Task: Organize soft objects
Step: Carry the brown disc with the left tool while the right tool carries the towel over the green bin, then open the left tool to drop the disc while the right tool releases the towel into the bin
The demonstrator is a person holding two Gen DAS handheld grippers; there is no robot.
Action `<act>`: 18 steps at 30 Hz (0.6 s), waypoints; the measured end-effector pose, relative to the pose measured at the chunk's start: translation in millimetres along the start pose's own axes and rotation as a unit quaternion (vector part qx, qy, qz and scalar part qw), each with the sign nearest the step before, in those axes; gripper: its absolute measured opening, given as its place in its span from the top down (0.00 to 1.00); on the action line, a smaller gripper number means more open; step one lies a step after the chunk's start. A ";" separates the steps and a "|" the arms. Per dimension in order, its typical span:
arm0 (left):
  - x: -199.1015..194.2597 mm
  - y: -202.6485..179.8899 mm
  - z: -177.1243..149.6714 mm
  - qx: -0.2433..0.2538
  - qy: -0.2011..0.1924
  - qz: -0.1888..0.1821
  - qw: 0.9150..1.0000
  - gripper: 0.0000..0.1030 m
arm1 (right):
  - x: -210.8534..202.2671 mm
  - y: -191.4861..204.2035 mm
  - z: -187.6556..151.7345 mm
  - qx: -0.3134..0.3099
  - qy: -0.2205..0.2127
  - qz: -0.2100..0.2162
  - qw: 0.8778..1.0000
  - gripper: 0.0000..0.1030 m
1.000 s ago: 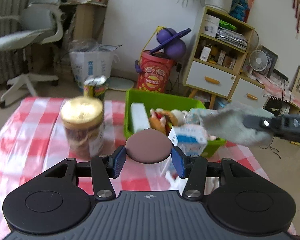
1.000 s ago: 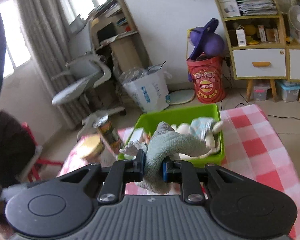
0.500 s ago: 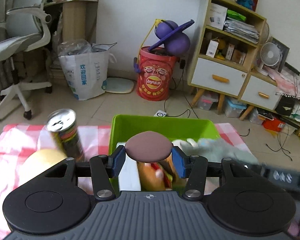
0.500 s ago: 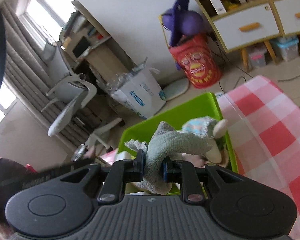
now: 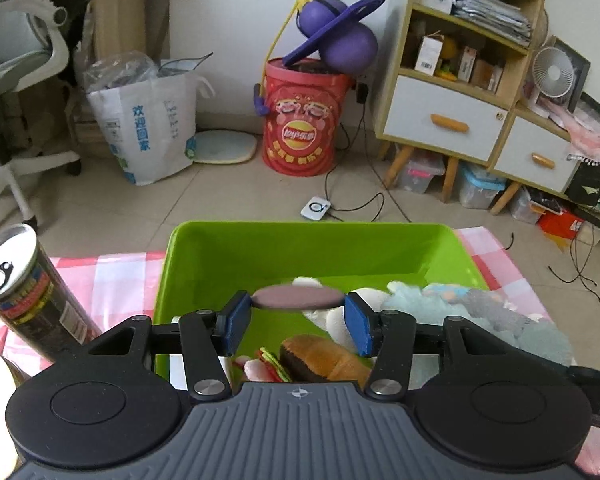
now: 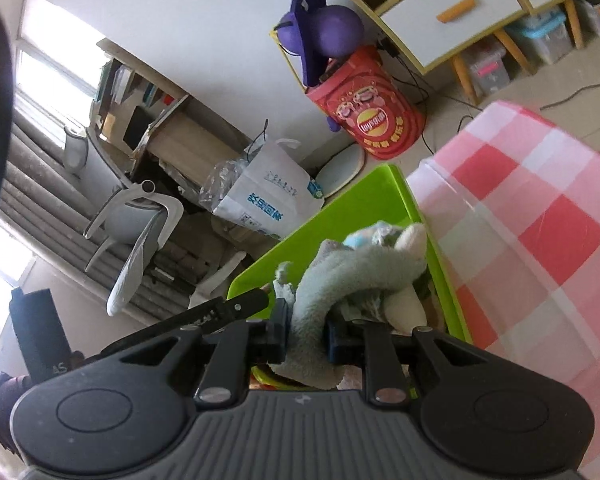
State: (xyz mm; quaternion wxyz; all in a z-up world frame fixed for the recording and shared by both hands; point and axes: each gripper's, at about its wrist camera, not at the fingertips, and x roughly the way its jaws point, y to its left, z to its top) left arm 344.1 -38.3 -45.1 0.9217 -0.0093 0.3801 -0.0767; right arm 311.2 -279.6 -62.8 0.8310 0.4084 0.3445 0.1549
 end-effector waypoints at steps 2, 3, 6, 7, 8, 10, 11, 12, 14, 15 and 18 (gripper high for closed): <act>1.7 0.7 -1.5 0.000 0.001 0.004 1.000 0.47 | 2.1 -0.2 -1.2 0.000 0.003 -0.002 1.000 0.86; 2.4 1.6 -1.8 -0.002 0.000 0.003 1.000 0.41 | 2.1 -0.1 -1.7 -0.001 0.003 -0.002 1.000 0.86; 0.3 6.9 -5.6 -0.014 -0.005 -0.001 1.000 0.32 | 0.7 -0.1 -1.3 -0.003 0.003 -0.005 1.000 0.84; -1.5 8.1 -6.8 -0.016 -0.007 -0.003 1.000 0.31 | -0.4 -0.6 -0.4 0.002 0.004 -0.007 1.000 0.81; -3.3 8.2 -7.3 -0.016 -0.007 -0.005 1.000 0.30 | -2.3 -1.5 1.1 0.009 0.005 -0.006 1.000 0.80; -8.0 7.9 -8.5 -0.014 -0.008 -0.005 1.000 0.29 | -6.9 -3.7 3.9 0.024 0.004 -0.003 1.000 0.71; -11.4 7.4 -9.3 -0.012 -0.008 -0.006 1.000 0.29 | -10.3 -5.0 5.4 0.030 0.000 0.000 1.000 0.69; -14.0 6.2 -9.5 -0.011 -0.008 -0.006 1.000 0.28 | -13.3 -5.7 6.8 0.032 -0.004 -0.001 0.999 0.64; -21.8 4.6 -11.2 -0.009 -0.011 -0.005 1.000 0.26 | -19.8 -5.0 9.7 0.030 -0.010 -0.008 0.999 0.58; -25.3 4.2 -12.5 -0.008 -0.013 -0.006 1.000 0.25 | -23.1 -4.5 11.1 0.028 -0.013 -0.009 0.999 0.58; -38.5 2.9 -18.2 -0.010 -0.010 -0.005 1.000 0.25 | -30.1 -4.7 14.4 0.030 -0.018 -0.010 0.999 0.57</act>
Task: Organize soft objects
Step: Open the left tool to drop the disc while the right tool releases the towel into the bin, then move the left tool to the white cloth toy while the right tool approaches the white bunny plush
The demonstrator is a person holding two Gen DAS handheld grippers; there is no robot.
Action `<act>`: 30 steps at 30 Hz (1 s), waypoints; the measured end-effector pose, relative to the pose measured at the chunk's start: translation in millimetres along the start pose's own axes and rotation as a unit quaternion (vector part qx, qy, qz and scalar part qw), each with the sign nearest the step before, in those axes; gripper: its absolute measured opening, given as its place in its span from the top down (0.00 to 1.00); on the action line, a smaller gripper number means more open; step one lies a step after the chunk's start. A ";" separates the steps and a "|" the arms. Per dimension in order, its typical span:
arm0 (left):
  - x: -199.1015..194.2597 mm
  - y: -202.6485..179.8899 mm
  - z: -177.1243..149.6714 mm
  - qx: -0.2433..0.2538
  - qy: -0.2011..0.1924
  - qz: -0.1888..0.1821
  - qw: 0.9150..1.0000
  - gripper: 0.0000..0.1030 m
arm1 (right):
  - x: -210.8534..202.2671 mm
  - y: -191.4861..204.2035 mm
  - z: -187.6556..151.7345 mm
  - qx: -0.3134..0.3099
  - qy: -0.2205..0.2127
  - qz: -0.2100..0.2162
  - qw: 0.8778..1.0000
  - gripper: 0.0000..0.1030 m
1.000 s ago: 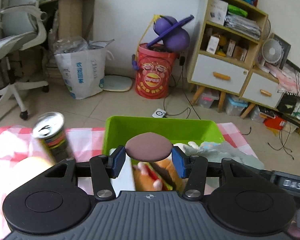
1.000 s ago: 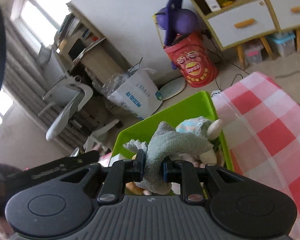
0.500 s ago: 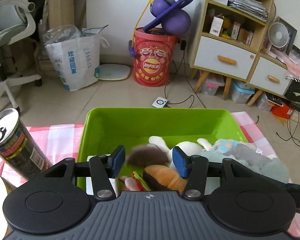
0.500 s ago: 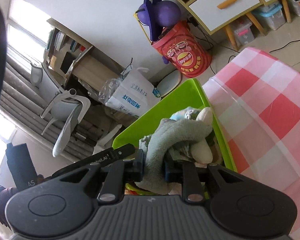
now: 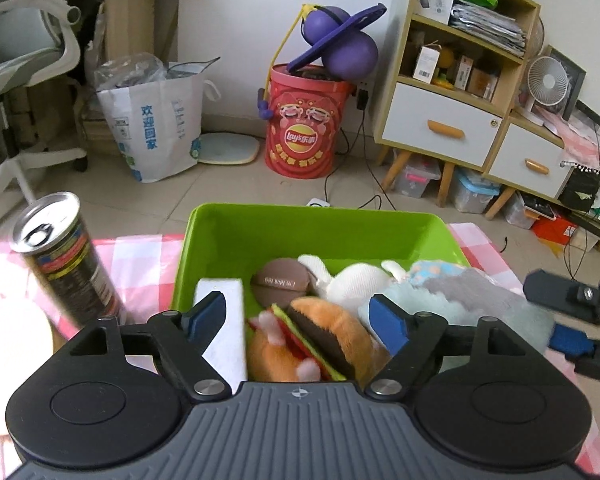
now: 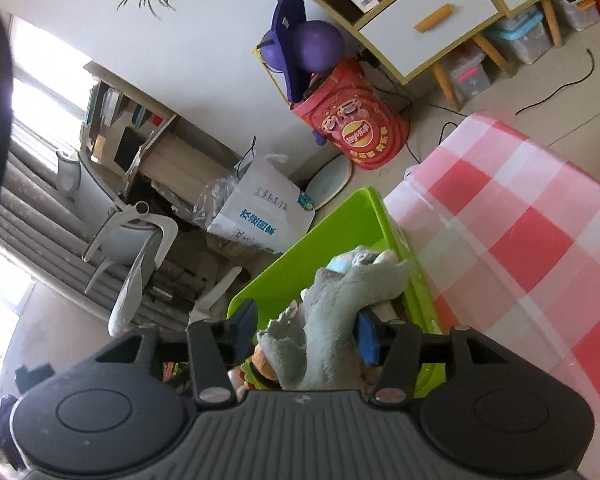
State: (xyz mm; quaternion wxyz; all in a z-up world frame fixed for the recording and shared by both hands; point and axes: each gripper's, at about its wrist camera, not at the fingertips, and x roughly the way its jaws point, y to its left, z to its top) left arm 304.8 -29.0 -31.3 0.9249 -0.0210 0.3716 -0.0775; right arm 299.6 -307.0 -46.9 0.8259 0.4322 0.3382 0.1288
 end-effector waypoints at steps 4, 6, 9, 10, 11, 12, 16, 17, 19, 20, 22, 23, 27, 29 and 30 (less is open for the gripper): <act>-23.3 0.4 -10.5 -0.002 -0.002 0.003 1.000 0.22 | -10.1 4.5 1.0 -0.016 0.000 -0.011 1.000 0.57; -35.5 3.3 -19.2 -0.006 -0.001 0.006 1.000 0.21 | -16.3 10.7 -0.3 -0.035 0.002 -0.019 0.999 0.56; -52.6 10.2 -31.1 -0.019 0.002 0.005 1.000 0.21 | -29.2 21.5 -4.5 -0.072 0.007 -0.021 0.997 0.55; -58.8 12.8 -35.7 -0.025 0.003 0.005 1.000 0.20 | -33.8 23.5 -6.7 -0.081 0.007 -0.022 0.996 0.52; -64.5 15.2 -40.2 -0.029 0.003 0.005 1.000 0.20 | -38.3 25.5 -8.9 -0.086 0.006 -0.022 0.996 0.50; -70.6 17.8 -45.4 -0.035 0.003 0.005 0.999 0.19 | -42.6 27.5 -11.6 -0.090 0.006 -0.021 0.996 0.47; -92.9 25.3 -66.0 -0.048 0.009 0.001 0.999 0.18 | -55.6 36.5 -24.9 -0.115 0.019 -0.029 0.993 0.44; -98.5 25.4 -70.8 -0.047 0.009 0.000 0.999 0.18 | -58.0 39.9 -29.2 -0.127 0.023 -0.039 0.991 0.44; -109.3 26.6 -79.8 -0.044 0.007 0.000 0.999 0.17 | -62.3 45.9 -37.2 -0.149 0.029 -0.057 0.987 0.44; -114.6 27.1 -84.2 -0.044 0.006 0.000 0.999 0.16 | -64.9 49.3 -41.9 -0.160 0.033 -0.064 0.985 0.44; -123.4 28.6 -91.1 -0.046 0.004 -0.001 0.999 0.14 | -70.3 53.4 -49.0 -0.171 0.040 -0.071 0.982 0.44; -127.5 29.3 -94.6 -0.047 0.004 -0.002 0.999 0.14 | -72.9 55.7 -52.3 -0.174 0.043 -0.073 0.981 0.44; -139.7 30.4 -108.1 -0.048 0.005 -0.002 0.999 0.12 | -84.4 63.7 -67.0 -0.198 0.053 -0.086 0.975 0.43; -144.5 30.4 -115.6 -0.047 0.011 -0.007 0.999 0.10 | -90.0 68.0 -75.4 -0.216 0.057 -0.095 0.970 0.41; -146.2 30.5 -119.2 -0.045 0.014 -0.009 0.999 0.09 | -92.7 69.7 -79.5 -0.224 0.060 -0.099 0.968 0.40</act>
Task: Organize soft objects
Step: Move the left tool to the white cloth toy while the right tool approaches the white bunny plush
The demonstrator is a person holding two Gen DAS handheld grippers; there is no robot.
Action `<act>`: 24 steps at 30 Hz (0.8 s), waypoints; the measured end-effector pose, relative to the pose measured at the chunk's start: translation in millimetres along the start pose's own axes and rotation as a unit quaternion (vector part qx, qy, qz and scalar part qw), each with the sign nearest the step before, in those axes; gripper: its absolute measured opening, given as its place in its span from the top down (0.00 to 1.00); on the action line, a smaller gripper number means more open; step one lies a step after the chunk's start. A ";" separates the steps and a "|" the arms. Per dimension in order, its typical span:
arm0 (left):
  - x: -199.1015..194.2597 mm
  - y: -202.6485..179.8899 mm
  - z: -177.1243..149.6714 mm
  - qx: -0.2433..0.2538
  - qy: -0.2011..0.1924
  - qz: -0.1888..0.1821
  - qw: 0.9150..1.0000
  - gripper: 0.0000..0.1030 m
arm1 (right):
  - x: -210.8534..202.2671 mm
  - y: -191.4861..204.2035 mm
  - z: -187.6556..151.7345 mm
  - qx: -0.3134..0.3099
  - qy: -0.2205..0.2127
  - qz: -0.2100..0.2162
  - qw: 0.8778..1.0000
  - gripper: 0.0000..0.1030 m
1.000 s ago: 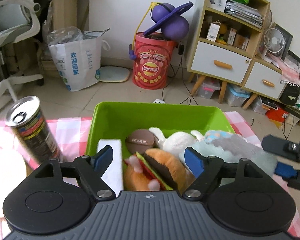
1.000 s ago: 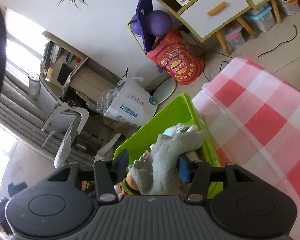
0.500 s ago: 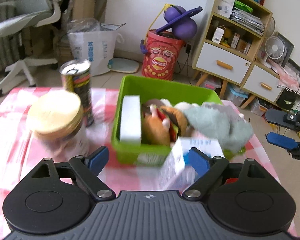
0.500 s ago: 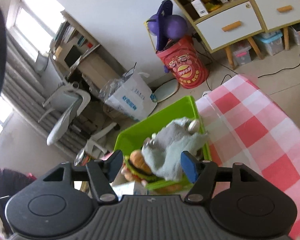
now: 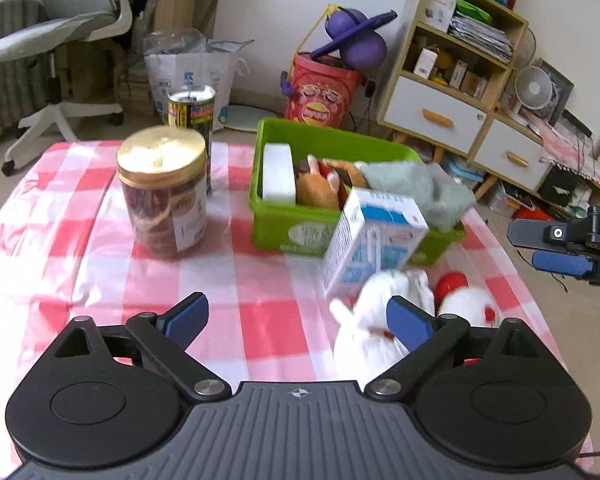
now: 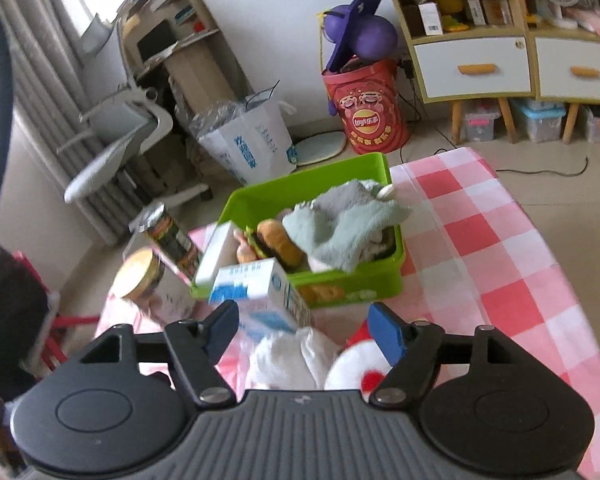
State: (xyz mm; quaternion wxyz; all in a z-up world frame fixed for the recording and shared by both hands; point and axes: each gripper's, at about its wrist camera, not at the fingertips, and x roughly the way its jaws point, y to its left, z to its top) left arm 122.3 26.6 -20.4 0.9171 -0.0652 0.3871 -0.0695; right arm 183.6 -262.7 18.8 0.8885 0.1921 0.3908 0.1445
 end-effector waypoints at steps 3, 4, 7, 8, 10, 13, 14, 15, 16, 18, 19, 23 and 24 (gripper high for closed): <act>-2.7 -1.7 -10.5 0.008 0.010 -0.002 1.000 0.08 | -8.5 6.6 -9.9 -0.018 0.007 -0.006 1.000 0.37; -4.1 -1.3 -15.2 0.008 0.010 -0.003 1.000 0.07 | -11.0 7.5 -13.3 -0.019 0.008 -0.005 1.000 0.35; -4.0 -1.7 -24.5 0.015 0.011 -0.004 1.000 0.06 | -17.0 8.2 -24.7 -0.015 0.007 -0.001 1.000 0.32; -3.1 -2.0 -27.9 0.020 0.011 0.001 1.000 0.06 | -17.2 7.7 -28.9 -0.014 0.008 -0.002 1.000 0.31; -0.4 -2.0 -34.4 0.031 0.017 0.010 0.999 0.06 | -16.2 8.0 -38.1 -0.017 0.016 -0.006 1.000 0.31; 4.7 -0.8 -44.4 0.039 0.035 0.022 0.998 0.06 | -12.6 7.6 -54.3 -0.028 0.019 -0.010 0.999 0.30; 6.5 0.0 -47.8 0.036 0.038 0.028 0.998 0.06 | -11.1 7.5 -59.2 -0.031 0.019 -0.010 0.999 0.30; 9.5 0.7 -51.5 0.031 0.043 0.032 0.998 0.06 | -9.0 7.7 -63.4 -0.035 0.020 -0.013 0.999 0.30; 12.4 0.5 -54.2 0.031 0.050 0.034 0.998 0.06 | -5.8 8.6 -67.3 -0.037 0.026 -0.023 0.999 0.30; 16.4 -0.9 -58.7 0.038 0.063 0.031 0.997 0.06 | 1.2 11.4 -71.8 -0.043 0.048 -0.050 0.997 0.30; 16.9 -2.1 -60.4 0.044 0.062 0.029 0.997 0.06 | 2.4 11.5 -73.2 -0.045 0.051 -0.055 0.996 0.30; 19.2 -10.3 -65.3 0.072 0.055 0.026 0.996 0.06 | 4.3 10.6 -78.1 -0.058 0.052 -0.060 0.995 0.30; 20.3 -12.8 -65.4 0.075 0.055 0.022 0.995 0.06 | 5.1 10.5 -79.0 -0.062 0.051 -0.064 0.995 0.30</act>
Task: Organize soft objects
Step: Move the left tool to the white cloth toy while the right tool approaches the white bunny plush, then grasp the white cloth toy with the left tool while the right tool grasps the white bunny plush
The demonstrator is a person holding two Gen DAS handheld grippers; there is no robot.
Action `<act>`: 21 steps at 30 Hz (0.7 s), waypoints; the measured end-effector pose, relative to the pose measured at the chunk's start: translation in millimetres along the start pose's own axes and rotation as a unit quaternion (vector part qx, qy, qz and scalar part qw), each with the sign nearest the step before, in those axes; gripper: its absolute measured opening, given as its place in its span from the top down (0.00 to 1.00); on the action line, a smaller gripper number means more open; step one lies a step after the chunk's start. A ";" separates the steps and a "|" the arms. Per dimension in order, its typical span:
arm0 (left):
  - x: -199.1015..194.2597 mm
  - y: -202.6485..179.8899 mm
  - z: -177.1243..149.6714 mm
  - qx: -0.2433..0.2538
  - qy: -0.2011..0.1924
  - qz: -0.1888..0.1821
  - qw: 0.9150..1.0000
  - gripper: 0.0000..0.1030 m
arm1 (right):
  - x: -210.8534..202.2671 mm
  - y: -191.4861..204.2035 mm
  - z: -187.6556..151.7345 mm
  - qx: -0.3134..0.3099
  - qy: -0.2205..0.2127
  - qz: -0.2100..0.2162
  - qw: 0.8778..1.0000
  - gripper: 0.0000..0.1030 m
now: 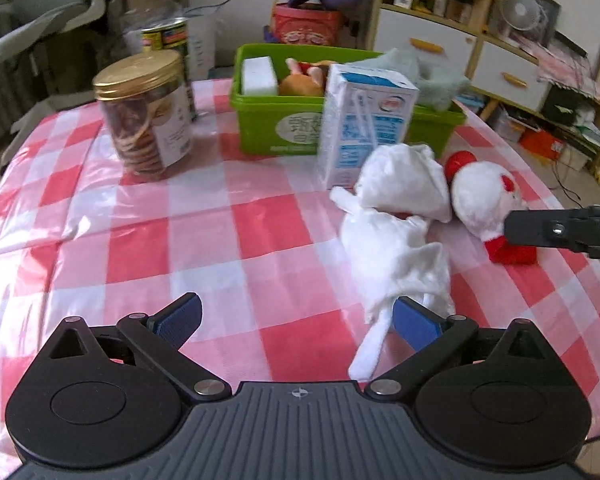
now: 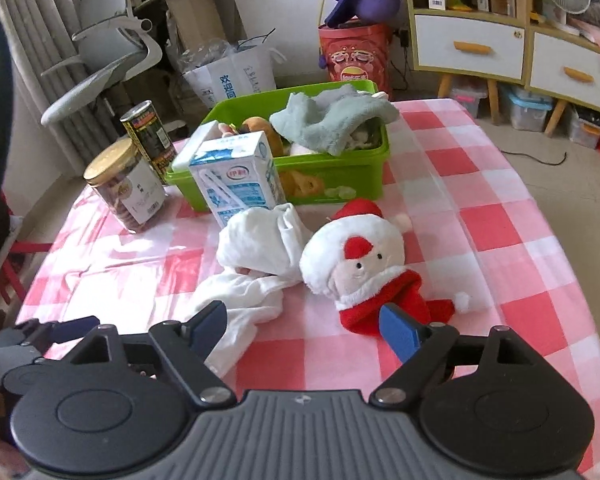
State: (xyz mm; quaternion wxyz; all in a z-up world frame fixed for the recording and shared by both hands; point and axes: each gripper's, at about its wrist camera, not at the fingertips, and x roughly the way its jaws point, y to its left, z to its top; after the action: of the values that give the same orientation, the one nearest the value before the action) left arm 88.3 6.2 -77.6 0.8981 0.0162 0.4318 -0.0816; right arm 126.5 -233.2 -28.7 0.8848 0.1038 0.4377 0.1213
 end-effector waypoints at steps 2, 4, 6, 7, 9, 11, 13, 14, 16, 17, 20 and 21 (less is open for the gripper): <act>0.4 -3.6 0.5 0.003 -0.003 -0.012 1.000 0.06 | 2.0 0.5 -0.6 -0.008 -0.001 -0.007 1.000 0.30; 0.1 -7.0 1.4 0.005 -0.011 -0.025 1.000 0.07 | 3.5 1.5 0.1 -0.017 -0.004 -0.006 1.000 0.30; 0.6 -10.5 2.4 0.006 -0.019 -0.040 0.999 0.08 | 4.6 1.9 0.7 -0.022 -0.008 -0.004 1.000 0.30; 1.3 -12.5 2.8 0.007 -0.023 -0.046 0.999 0.09 | 5.1 2.1 1.0 -0.024 -0.010 -0.003 1.000 0.30; 3.0 -16.4 4.2 0.006 -0.027 -0.057 0.998 0.12 | 5.6 2.1 2.3 -0.027 -0.016 -0.002 1.000 0.30; 6.1 -20.0 5.3 0.005 -0.025 -0.070 0.997 0.19 | 6.1 1.7 4.1 -0.029 -0.023 -0.002 0.999 0.30; 8.7 -22.8 6.4 0.002 -0.024 -0.079 0.997 0.27 | 6.6 1.3 6.1 -0.029 -0.031 0.003 0.999 0.30; 9.4 -24.0 6.9 0.002 -0.025 -0.081 0.996 0.33 | 6.6 1.4 7.3 -0.031 -0.036 0.007 0.999 0.30; 10.5 -25.4 8.5 0.002 -0.026 -0.085 0.996 0.43 | 7.2 2.7 10.2 -0.035 -0.047 0.015 0.998 0.30; 10.5 -25.1 9.2 0.000 -0.025 -0.088 0.996 0.52 | 7.5 4.2 11.5 -0.038 -0.052 0.018 0.998 0.30; 10.3 -21.2 11.0 -0.007 -0.022 -0.091 0.996 0.70 | 11.7 9.8 16.1 -0.046 -0.060 0.028 0.997 0.30; 9.4 -19.5 11.2 -0.008 -0.024 -0.088 0.996 0.75 | 13.6 12.2 17.7 -0.047 -0.061 0.031 0.997 0.31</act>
State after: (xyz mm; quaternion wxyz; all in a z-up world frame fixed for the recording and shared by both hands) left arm 99.6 -15.4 -77.1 0.8975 -0.0314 0.4106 -0.1575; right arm 147.1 -218.9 -24.8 0.9095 0.0827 0.3735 0.1629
